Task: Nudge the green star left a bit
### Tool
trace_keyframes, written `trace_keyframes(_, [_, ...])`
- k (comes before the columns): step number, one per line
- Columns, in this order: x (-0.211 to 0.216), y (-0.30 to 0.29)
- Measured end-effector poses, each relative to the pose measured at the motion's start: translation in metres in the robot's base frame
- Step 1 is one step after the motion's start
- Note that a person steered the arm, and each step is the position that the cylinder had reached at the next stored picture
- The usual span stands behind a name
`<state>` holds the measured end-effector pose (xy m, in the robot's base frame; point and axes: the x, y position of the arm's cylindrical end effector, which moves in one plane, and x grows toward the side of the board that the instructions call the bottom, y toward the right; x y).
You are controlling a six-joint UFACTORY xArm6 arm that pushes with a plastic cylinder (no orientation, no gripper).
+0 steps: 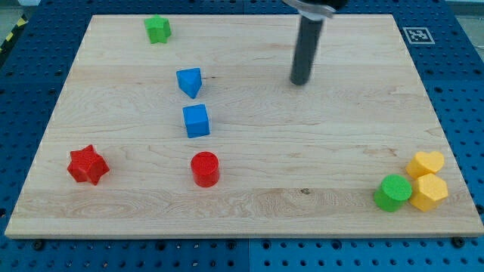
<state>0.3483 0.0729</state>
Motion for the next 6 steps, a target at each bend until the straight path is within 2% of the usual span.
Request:
trace_keyframes(2, [-0.115,-0.105])
trace_keyframes(3, [-0.142,-0.168])
trace_keyframes(4, [-0.148,-0.236])
trace_keyframes(5, [-0.143,-0.275])
trace_keyframes(6, [-0.128,-0.274])
